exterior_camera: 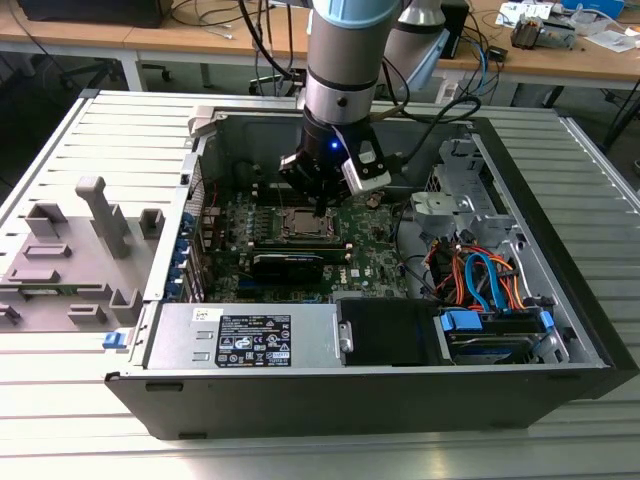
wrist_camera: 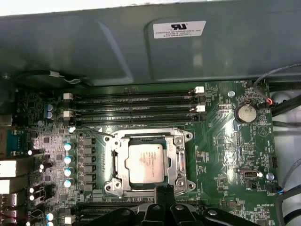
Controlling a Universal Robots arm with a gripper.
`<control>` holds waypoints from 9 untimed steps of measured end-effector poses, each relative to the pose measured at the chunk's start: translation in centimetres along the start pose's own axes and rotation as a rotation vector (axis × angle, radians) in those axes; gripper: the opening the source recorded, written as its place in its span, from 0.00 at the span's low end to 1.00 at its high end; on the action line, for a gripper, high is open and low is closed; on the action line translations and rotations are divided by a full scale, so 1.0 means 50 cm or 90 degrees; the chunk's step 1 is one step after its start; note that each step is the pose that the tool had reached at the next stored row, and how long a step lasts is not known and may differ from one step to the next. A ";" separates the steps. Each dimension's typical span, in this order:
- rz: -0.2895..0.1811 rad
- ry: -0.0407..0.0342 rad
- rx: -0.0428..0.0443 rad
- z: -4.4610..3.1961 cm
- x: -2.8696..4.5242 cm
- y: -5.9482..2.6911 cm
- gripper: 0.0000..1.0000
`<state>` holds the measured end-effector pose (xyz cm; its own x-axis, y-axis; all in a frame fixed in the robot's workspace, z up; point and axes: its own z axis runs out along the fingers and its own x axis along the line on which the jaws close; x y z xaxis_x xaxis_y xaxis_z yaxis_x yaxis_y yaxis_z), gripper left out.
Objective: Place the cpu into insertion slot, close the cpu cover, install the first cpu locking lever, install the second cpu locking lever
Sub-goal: 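Install the first cpu locking lever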
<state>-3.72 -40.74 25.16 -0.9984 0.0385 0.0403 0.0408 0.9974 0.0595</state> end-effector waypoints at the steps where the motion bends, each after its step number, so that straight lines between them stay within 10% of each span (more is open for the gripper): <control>1: 0.000 0.0000 0.0004 0.000 0.000 0.000 0.11; 9: 0.000 0.0000 0.0005 0.000 0.006 0.000 0.11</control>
<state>-4.03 -40.74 25.16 -0.9984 0.0385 0.0403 0.0408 0.9974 0.0588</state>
